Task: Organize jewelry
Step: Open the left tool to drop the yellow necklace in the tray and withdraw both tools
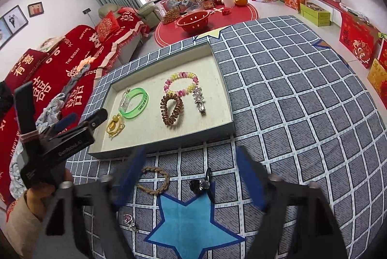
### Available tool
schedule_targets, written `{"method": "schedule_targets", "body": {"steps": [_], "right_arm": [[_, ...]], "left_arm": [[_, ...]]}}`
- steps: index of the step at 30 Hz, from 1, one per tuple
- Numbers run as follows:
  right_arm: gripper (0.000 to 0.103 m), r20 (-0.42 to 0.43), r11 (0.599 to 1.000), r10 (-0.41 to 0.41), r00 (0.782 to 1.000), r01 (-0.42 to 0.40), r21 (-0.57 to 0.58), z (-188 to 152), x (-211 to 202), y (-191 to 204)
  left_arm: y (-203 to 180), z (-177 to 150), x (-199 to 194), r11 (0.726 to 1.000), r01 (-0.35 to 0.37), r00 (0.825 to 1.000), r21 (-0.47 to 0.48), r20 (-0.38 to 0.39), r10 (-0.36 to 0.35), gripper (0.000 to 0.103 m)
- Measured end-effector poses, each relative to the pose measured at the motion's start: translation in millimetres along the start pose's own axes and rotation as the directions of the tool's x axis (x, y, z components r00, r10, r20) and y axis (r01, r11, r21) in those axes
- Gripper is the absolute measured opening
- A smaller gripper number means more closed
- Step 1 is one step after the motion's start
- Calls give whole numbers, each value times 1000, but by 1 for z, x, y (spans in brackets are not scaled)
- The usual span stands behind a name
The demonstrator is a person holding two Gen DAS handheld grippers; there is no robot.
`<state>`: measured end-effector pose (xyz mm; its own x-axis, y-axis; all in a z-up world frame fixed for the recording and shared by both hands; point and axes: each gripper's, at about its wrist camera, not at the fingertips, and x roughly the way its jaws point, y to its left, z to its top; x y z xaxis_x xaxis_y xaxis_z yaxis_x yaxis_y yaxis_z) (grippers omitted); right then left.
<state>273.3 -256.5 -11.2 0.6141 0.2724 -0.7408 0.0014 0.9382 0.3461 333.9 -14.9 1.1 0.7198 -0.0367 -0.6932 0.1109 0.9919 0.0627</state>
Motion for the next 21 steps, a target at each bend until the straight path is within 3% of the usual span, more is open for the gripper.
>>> {"method": "schedule_targets", "body": {"steps": [9, 16, 21], "right_arm": [[88, 77, 1000, 15, 997, -15, -3, -20, -27, 1], [88, -15, 999, 29, 999, -28, 21, -41, -29, -6], [88, -52, 1000, 7, 999, -6, 22, -59, -26, -11]], "left_arm": [[11, -33, -51, 999, 45, 999, -6, 22, -45, 103], [7, -76, -76, 1000, 25, 1000, 19, 14, -25, 103], [8, -99, -71, 999, 41, 997, 15, -58, -40, 103]]}}
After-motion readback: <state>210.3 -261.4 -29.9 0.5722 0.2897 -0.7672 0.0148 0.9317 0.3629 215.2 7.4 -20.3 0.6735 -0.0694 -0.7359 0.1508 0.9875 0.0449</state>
